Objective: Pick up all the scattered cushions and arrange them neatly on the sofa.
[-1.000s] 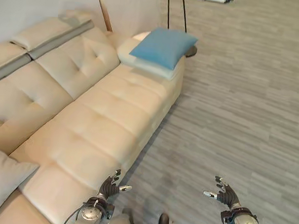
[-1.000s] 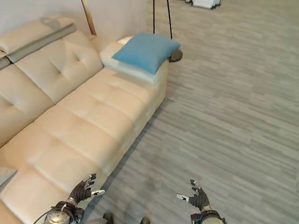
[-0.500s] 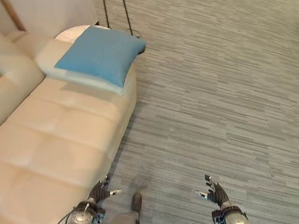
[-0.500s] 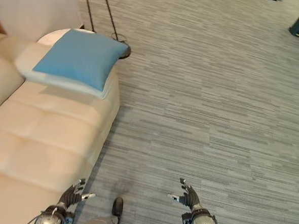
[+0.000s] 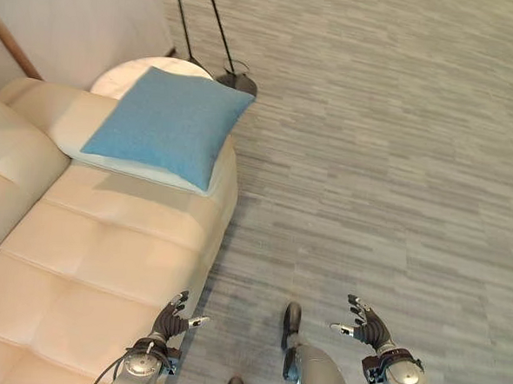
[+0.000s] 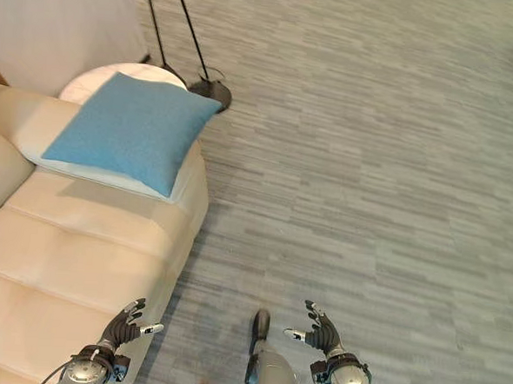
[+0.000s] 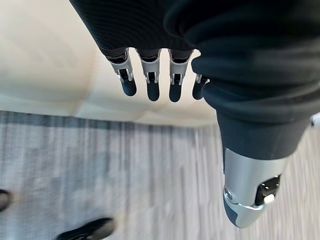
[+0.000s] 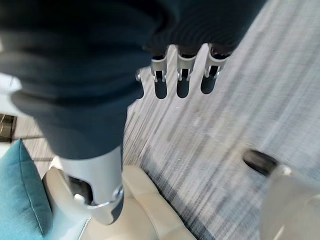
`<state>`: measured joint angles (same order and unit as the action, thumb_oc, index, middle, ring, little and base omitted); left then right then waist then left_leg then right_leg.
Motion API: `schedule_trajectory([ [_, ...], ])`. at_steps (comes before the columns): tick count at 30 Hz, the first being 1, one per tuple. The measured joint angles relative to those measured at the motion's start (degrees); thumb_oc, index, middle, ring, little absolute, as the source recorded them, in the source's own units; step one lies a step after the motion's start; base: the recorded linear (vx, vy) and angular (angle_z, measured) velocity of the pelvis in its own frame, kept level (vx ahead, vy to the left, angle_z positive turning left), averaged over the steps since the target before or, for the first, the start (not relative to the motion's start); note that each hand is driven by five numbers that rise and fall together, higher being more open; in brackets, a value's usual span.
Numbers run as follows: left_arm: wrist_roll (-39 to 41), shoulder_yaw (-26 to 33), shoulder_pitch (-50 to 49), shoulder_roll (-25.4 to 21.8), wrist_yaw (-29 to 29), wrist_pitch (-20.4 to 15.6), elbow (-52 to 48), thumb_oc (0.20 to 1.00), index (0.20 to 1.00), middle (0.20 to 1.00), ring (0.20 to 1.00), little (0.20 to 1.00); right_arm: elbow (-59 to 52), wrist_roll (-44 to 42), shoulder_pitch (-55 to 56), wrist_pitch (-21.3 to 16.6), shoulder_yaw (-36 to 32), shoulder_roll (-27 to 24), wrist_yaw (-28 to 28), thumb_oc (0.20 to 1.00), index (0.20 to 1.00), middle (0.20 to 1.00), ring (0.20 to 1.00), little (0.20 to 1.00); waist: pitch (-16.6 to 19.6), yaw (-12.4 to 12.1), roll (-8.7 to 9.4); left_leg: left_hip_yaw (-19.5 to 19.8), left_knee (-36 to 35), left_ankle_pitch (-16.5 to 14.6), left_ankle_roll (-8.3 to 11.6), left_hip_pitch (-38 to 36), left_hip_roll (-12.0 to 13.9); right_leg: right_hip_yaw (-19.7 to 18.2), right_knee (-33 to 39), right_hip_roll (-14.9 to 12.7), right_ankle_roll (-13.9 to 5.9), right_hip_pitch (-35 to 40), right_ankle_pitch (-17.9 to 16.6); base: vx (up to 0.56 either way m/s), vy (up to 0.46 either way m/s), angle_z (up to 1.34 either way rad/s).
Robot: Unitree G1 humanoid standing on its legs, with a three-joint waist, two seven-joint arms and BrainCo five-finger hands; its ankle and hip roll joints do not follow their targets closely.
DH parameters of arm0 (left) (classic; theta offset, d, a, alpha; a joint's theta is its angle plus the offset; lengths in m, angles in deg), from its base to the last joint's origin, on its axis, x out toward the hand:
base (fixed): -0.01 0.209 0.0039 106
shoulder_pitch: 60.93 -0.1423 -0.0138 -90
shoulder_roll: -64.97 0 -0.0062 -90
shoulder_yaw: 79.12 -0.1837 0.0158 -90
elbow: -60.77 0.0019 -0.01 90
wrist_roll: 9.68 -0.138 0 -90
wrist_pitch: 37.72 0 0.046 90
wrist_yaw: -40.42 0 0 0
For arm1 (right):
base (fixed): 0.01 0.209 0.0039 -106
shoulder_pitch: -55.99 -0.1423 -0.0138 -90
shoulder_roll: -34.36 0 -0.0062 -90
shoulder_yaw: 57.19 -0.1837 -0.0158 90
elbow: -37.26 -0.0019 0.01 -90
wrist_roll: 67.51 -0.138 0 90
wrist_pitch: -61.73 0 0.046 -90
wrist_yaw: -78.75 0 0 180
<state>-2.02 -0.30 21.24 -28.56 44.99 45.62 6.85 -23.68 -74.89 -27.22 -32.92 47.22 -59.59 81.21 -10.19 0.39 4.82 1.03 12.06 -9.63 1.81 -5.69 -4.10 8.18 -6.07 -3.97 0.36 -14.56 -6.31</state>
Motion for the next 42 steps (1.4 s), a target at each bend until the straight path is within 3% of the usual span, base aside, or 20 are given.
schedule_trajectory([
  [2, 0.17, 0.1, -0.13, 0.56, -0.01, -0.05, 1.25, 1.0, 1.0, 1.0, 1.0, 1.0, -0.29, -0.02, -1.88, -0.4, -0.42, -0.55, 0.03, 1.0, 1.0, 1.0, 1.0, 1.0, -0.15, -0.99, -0.67, -3.72, 20.26, 0.7, 0.79, 9.09, 2.21, 0.92, 2.56, 1.25, 3.8, 3.3, 0.03, 0.34, -0.168, 0.09],
  [3, 0.2, 0.15, -0.87, 1.0, -0.01, -0.08, 1.5, 1.0, 1.0, 1.0, 1.0, 1.0, -0.31, -0.05, -2.68, -0.44, -0.44, -0.94, 0.19, 1.0, 1.0, 1.0, 1.0, 1.0, -0.03, -1.34, -1.62, -4.73, 24.54, 0.32, 0.65, 10.88, 4.59, 0.89, 3.56, 2.73, 5.85, 5.73, 1.89, 0.33, -0.123, -0.01],
  [5, 0.21, 0.19, -0.48, 1.03, 0.01, -0.07, 2.37, 1.0, 1.0, 1.0, 1.0, 1.0, -0.39, -0.05, -3.08, -0.42, -0.53, -1.0, 0.6, 1.0, 1.0, 1.0, 1.0, 1.0, -0.13, -1.57, -1.71, -6.22, 25.13, 0.32, 0.67, 12.11, 6.89, 1.16, 4.79, 3.66, 6.5, 7.57, 2.73, 0.21, -0.042, -0.01],
  [10, 0.19, 0.15, 0.9, 1.69, 0.21, -0.14, 2.81, 1.0, 1.0, 1.0, 1.0, 1.0, -1.0, -0.08, -3.81, -0.27, -1.46, -2.03, 1.13, 1.0, 1.0, 1.0, 1.0, 1.0, -1.12, -2.25, -0.63, -10.89, 6.47, 1.67, 0.76, 17.24, 6.68, 1.33, 9.96, 4.05, 4.3, 14.02, 3.42, 0.35, -0.007, 0.03],
  [13, 0.18, 0.4, 1.22, 1.88, 0.41, -0.16, 3.2, 1.0, 1.0, 1.0, 1.0, 1.0, -0.75, -0.11, -3.83, -0.33, -1.42, -2.35, 1.35, 1.0, 1.0, 1.0, 1.0, 1.0, -0.93, -2.45, -1.61, -11.37, -7.91, 9.16, 1.96, 19.7, 5.97, 1.41, 11.09, 6.25, 3.47, 16.4, 5.19, 0.44, 0.047, -0.15],
  [14, 0.18, 0.4, 1.22, 1.88, 0.41, -0.16, 3.2, 1.0, 1.0, 1.0, 1.0, 1.0, -0.75, -0.11, -3.83, -0.33, -1.42, -2.35, 1.35, 1.0, 1.0, 1.0, 1.0, 1.0, -0.93, -2.45, -1.61, -11.37, -7.91, 9.16, 1.96, 19.7, 5.97, 1.41, 11.09, 6.25, 3.47, 16.4, 5.19, 0.44, 0.081, 0.04],
  [16, 0.17, 1.82, 1.66, 1.9, 0.58, -0.17, 4.7, 1.0, 1.0, 1.0, 1.0, 1.0, -0.15, -0.06, -3.79, -0.18, -1.39, -2.36, 2.08, 1.0, 1.0, 1.0, 1.0, 1.0, -0.77, -3.03, -2.75, -14.5, -13.56, 14.85, 0.69, 21.1, 5.93, 1.32, 10.8, 8.3, 3.63, 19.59, 8.15, 0.52, 0.125, -0.01],
  [18, 0.18, 2.94, 1.7, 1.78, 1.25, 0.01, 5.9, 1.0, 1.0, 1.0, 1.0, 1.0, -0.15, -0.04, -3.84, -0.22, -1.39, -2.36, 2.11, 1.0, 1.0, 1.0, 1.0, 1.0, -0.57, -3.65, -3.01, -14.64, -13.41, 15.63, 0.6, 21.82, 6.0, 0.52, 10.78, 9.05, 3.99, 21.91, 10.3, 0.46, 0.118, -0.17],
  [21, 0.17, 3.98, -0.63, 1.81, 1.69, 0.18, 5.85, 1.0, 1.0, 1.0, 1.0, 1.0, 0.0, 0.0, -3.03, -0.25, -1.26, -2.66, 1.97, 1.0, 1.0, 1.0, 1.0, 1.0, 2.11, -5.11, -3.68, -15.35, -12.35, 16.72, -1.55, 21.42, 5.8, -1.65, 9.5, 9.17, 2.94, 24.97, 14.21, 0.55, 0.163, -0.36],
  [22, 0.18, 4.73, -1.03, 2.04, 1.82, 0.23, 6.79, 1.0, 1.0, 1.0, 1.0, 1.0, 0.02, 0.02, -2.34, -0.11, -1.03, -2.48, 1.9, 1.0, 1.0, 1.0, 1.0, 1.0, 2.79, -5.19, -3.24, -15.81, -11.62, 18.82, -4.33, 20.21, 5.48, -1.9, 6.45, 8.27, 1.07, 25.11, 16.97, 0.57, 0.286, -0.14],
  [26, 0.27, 5.28, -1.46, 1.67, 2.4, 0.16, 7.25, 1.0, 1.0, 1.0, 1.0, 1.0, -0.81, 0.78, -1.24, 0.04, 0.86, -2.03, 0.77, 1.0, 1.0, 1.0, 1.0, 1.0, 3.5, -5.06, -1.34, -15.52, -11.57, 15.81, -9.14, 14.69, 1.88, -0.93, -25.96, 2.05, -7.13, 14.86, 22.47, 0.36, 0.19, 0.15],
  [28, 0.31, 5.82, -1.04, 1.49, 2.41, 0.06, 7.28, 1.0, 1.0, 1.0, 1.0, 1.0, -0.8, 0.92, -1.28, 0.0, 0.63, -1.58, 0.76, 1.0, 1.0, 1.0, 1.0, 1.0, 4.33, -4.7, 0.4, -13.41, -11.19, 13.44, -10.97, 11.96, -1.55, -0.37, -37.8, -3.33, -8.87, 11.44, 21.17, 0.5, 0.188, 0.55],
  [29, 0.31, 6.27, -0.86, 1.6, 2.36, 0.12, 7.32, 1.0, 1.0, 1.0, 1.0, 1.0, -0.86, 1.28, -1.9, 0.0, 0.65, -1.6, 0.76, 1.0, 1.0, 1.0, 1.0, 1.0, 4.22, -5.0, -0.02, -11.07, -11.38, 11.59, -12.5, 11.16, -2.21, -0.68, -39.55, -3.54, -8.81, 10.13, 20.94, 0.37, 0.111, 0.66],
  [31, 0.46, 6.42, 0.8, 2.15, 2.42, 0.24, 7.62, 1.0, 1.0, 1.0, 1.0, 1.0, -1.64, 1.75, -2.76, -0.08, 0.38, -1.76, 0.83, 1.0, 1.0, 1.0, 1.0, 1.0, 2.06, -3.18, -3.77, -6.62, -11.7, 12.27, -10.96, 8.32, -0.33, -0.09, -38.82, -1.44, -5.88, 7.4, 22.68, 0.3, 0.018, 1.03],
  [32, 0.48, 6.47, 0.84, 1.93, 2.43, 0.09, 7.5, 1.0, 1.0, 1.0, 1.0, 1.0, -2.05, 1.75, -2.62, -0.07, 0.69, -1.81, 0.77, 1.0, 1.0, 1.0, 1.0, 1.0, 1.81, -3.51, -4.03, -6.02, -11.57, 11.94, -11.31, 7.53, -0.34, -0.25, -38.08, -1.51, -6.48, 5.35, 22.56, 0.34, 0.0, 0.94],
  [37, 1.87, 6.76, -0.04, 1.63, 2.96, -0.59, 8.29, 1.0, 1.0, 1.0, 1.0, 1.0, -2.39, 1.72, -1.94, -0.41, 0.79, -1.92, 0.69, 1.0, 1.0, 1.0, 1.0, 1.0, 1.21, -3.12, -4.65, 3.37, -11.56, 8.18, -11.08, 3.98, -0.03, -1.59, -15.38, -1.86, -7.3, -2.03, 17.18, 0.32, -0.11, 0.91],
  [38, 2.48, 6.66, 0.99, 1.83, 2.93, -0.63, 10.26, 1.0, 1.0, 1.0, 1.0, 1.0, -1.92, 1.71, -1.19, -0.32, 0.79, -1.92, 0.7, 1.0, 1.0, 1.0, 1.0, 1.0, 1.13, -1.95, -4.61, 8.51, -11.45, 7.84, -10.55, 4.15, 0.32, -6.46, -2.9, 0.49, -8.06, -1.37, 13.63, 0.34, -0.113, 1.97],
  [39, 2.48, 6.65, 0.99, 2.3, 2.99, -0.51, 10.78, 1.0, 1.0, 1.0, 1.0, 1.0, -1.5, 1.69, -0.66, -0.23, 0.59, -1.58, 0.74, 1.0, 1.0, 1.0, 1.0, 1.0, 0.41, -1.14, -4.31, 13.65, -10.73, 7.75, -9.6, 4.31, -0.38, -9.79, 0.96, 1.52, -9.07, -1.39, 11.44, 0.43, -0.177, 2.65],
  [40, 2.48, 6.56, 2.06, 1.94, 3.2, -0.46, 11.89, 1.0, 1.0, 1.0, 1.0, 1.0, -1.14, 1.65, 0.6, -0.28, 0.6, -1.46, 1.05, 1.0, 1.0, 1.0, 1.0, 1.0, 0.53, 1.08, -2.96, 17.17, -8.4, 7.21, -8.1, 4.99, -0.8, -14.32, 2.99, 1.92, -9.62, -0.2, 9.76, 0.17, -0.097, 2.32],
  [42, 2.43, 6.13, 1.92, 1.21, 3.18, -0.97, 11.61, 1.0, 1.0, 1.0, 1.0, 1.0, 0.06, 1.57, 1.78, -0.21, 0.66, -0.92, 0.81, 1.0, 1.0, 1.0, 1.0, 1.0, 0.1, 0.75, -0.63, 19.85, -8.45, 6.42, -7.71, 3.53, -2.47, -15.32, 2.49, 1.47, -8.33, 0.82, 8.16, 0.24, -0.199, 1.91],
])
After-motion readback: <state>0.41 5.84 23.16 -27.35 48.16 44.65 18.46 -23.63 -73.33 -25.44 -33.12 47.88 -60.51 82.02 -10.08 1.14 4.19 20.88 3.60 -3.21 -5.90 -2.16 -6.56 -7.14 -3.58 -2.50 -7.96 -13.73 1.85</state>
